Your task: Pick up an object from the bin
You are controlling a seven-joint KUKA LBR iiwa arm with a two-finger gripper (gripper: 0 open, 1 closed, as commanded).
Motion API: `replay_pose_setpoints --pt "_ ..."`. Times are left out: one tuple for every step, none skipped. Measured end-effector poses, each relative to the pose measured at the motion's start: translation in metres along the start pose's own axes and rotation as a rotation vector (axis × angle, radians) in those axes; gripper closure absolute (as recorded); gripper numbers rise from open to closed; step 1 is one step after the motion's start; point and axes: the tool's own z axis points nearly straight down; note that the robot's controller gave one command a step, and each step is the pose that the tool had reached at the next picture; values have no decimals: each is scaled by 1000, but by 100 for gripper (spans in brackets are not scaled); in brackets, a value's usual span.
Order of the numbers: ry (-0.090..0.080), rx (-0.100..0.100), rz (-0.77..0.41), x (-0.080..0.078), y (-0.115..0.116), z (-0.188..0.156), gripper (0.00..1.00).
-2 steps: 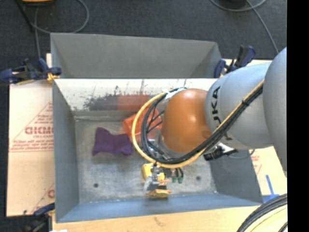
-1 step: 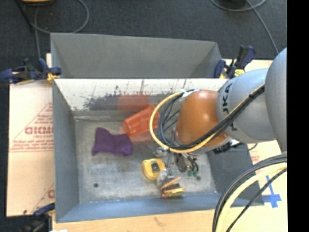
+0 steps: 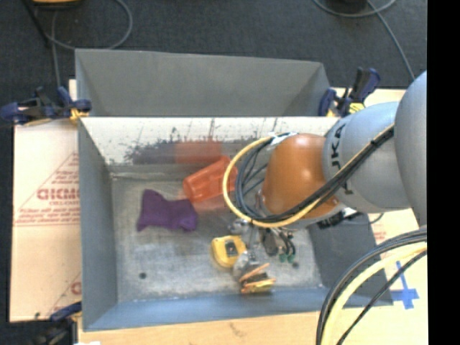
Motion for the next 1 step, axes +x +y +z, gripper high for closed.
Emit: replay_pose_setpoints --pt "-5 7 -13 -5 -3 -48 100"
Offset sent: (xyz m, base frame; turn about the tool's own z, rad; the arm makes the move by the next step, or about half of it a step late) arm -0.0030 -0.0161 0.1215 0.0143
